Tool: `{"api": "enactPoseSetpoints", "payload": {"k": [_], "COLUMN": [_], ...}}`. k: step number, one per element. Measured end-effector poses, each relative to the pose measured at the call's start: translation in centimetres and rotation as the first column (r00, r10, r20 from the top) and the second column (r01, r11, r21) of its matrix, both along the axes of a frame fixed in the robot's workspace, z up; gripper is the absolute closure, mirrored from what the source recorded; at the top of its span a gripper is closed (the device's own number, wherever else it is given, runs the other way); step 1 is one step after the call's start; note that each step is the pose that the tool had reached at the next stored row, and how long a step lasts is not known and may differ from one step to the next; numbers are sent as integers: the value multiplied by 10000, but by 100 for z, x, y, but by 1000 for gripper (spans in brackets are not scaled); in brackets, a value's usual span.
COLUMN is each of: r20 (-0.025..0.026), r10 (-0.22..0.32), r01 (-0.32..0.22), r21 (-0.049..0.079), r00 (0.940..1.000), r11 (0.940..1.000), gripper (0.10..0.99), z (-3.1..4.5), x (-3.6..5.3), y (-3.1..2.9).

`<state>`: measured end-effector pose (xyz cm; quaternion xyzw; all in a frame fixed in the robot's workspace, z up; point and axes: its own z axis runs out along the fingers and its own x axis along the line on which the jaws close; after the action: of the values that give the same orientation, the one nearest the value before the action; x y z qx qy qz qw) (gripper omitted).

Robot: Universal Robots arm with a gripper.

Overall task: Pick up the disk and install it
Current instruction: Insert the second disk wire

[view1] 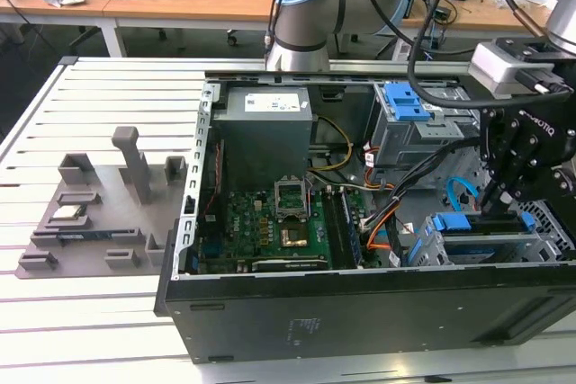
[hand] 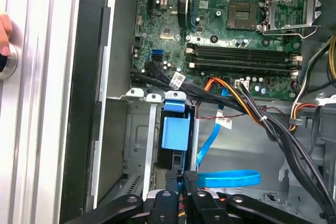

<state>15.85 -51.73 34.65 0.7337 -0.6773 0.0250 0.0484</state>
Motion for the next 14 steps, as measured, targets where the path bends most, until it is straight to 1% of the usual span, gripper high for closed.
{"api": "enactPoseSetpoints", "payload": {"k": [3,9,14], "r20": [0,0,0], "r10": [0,1,-1], "r01": [0,-1,1], "r21": [5,94,94], "r00": [10000,10000,10000], "r11": [10000,10000,10000], "gripper": [925,925,925], "z": [-6,-16,-28], "x": [2,3,20], "y": [-1,1,0]}}
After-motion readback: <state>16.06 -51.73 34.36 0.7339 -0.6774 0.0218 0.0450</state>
